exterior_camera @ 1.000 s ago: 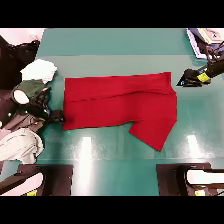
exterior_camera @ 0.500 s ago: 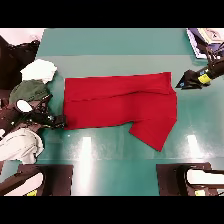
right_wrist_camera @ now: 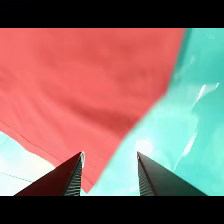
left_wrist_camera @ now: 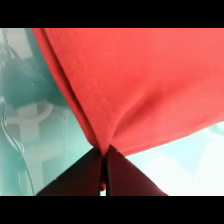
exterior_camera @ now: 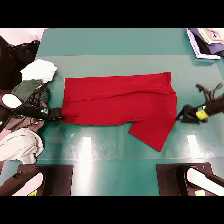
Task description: Fold the shirts.
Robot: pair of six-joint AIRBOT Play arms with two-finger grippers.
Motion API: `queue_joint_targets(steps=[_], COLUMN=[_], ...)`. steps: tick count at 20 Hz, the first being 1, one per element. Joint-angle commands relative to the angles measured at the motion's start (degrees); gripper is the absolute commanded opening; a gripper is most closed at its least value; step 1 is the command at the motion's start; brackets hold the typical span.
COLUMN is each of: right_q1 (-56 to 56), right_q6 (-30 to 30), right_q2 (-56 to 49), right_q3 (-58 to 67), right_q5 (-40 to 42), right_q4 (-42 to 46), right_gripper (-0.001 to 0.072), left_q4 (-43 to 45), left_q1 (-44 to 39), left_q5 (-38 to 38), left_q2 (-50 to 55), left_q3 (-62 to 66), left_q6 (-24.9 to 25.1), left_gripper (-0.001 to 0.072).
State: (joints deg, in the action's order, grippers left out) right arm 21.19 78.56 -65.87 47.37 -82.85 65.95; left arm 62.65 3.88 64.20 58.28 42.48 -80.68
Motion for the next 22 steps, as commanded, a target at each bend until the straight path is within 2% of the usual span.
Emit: queue_joint_targets(steps=[1, 8, 10, 12, 13, 14, 15, 18, 22], right_q1=[0.5, -7.85, -8.96, -9.18, -9.18, -9.18, -9.18, -9.18, -9.18], right_q6=[-0.66, 0.07, 0.07, 0.04, 0.0, 0.0, 0.0, 0.04, 6.73], right_q2=[4.68, 5.51, 5.51, 5.53, 5.53, 5.55, 5.68, 9.51, 19.12], right_q3=[-11.85, -15.87, -15.87, -15.87, -15.87, -15.87, -15.87, -15.61, -12.55], right_q5=[4.57, 14.49, 15.93, 16.87, 16.98, 16.92, 16.72, 13.2, -2.19], right_q4=[-1.01, -3.45, -3.39, -3.26, -3.23, -3.19, -3.15, -0.87, 9.18], right_gripper=[0.0375, 0.0374, 0.0303, 0.0292, 0.0133, 0.0023, 0.0017, 0.0014, 0.0014], left_q4=[-0.09, -0.02, 0.11, 0.11, 0.11, 0.13, 0.13, 0.13, 0.81], left_q1=[-0.02, -0.02, -0.02, -0.02, -0.02, -0.02, -0.02, -0.02, -0.68], left_q5=[0.59, 1.51, 1.62, 1.64, 1.62, 1.64, 1.66, 3.65, 8.35], left_q2=[-0.96, -0.96, -0.96, -0.96, -0.96, -0.96, -0.98, -0.98, -2.91], left_q3=[0.44, 0.44, 0.44, 0.44, 0.44, 0.44, 0.44, 0.44, 0.44], left_q6=[0.15, 0.17, 0.2, 0.2, 0.2, 0.2, 0.22, 0.76, 1.44], left_gripper=[0.0025, 0.0026, 0.0026, 0.0026, 0.0025, 0.0026, 0.0026, 0.0024, 0.0023])
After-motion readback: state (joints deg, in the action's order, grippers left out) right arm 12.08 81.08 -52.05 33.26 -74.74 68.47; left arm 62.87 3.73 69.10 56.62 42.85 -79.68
